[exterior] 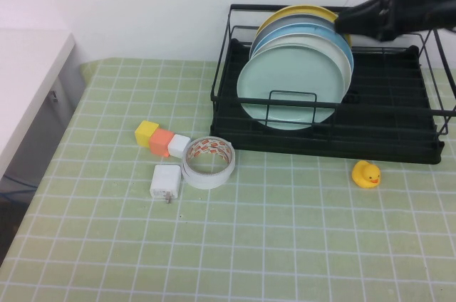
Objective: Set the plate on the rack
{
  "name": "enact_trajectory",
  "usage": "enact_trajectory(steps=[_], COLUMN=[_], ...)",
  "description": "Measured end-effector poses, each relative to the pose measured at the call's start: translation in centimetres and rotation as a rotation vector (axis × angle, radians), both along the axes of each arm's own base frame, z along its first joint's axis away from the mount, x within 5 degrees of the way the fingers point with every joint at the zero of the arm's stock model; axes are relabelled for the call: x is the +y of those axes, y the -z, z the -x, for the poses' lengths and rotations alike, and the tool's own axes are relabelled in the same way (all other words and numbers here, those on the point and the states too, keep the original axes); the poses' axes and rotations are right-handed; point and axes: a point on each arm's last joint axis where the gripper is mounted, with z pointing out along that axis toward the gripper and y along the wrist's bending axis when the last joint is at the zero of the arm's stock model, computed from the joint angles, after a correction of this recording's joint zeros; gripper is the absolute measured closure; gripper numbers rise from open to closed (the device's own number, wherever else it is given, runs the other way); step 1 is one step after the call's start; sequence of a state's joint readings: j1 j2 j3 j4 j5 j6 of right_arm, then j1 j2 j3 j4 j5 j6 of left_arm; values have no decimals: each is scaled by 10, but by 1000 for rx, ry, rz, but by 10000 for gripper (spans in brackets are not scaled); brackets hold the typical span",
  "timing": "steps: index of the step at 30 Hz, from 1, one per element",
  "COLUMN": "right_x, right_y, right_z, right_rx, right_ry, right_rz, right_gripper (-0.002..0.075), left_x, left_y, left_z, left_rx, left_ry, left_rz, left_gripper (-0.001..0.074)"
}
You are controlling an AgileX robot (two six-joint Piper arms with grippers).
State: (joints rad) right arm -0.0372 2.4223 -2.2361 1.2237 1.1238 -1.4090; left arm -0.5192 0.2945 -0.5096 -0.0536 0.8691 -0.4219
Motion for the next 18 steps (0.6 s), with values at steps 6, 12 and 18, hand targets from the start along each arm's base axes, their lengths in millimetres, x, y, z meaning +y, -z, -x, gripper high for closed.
enact_trajectory(steps=[6, 12, 18], right_x=[-13, -16, -11], right_y=[-69, -144, -223], right_z=[27, 65, 133], right_rx=[52, 10, -148], right_ry=[15, 57, 86], right_rz=[-60, -70, 82], right_gripper=[701, 715, 715], left_x=[15, 10, 2], left_y=[9, 35, 54], left_z=[13, 3, -7], left_rx=[-162, -371, -492], left_ry=[-36, -41, -24], left_rz=[-16, 89, 149], left_gripper=[735, 735, 735])
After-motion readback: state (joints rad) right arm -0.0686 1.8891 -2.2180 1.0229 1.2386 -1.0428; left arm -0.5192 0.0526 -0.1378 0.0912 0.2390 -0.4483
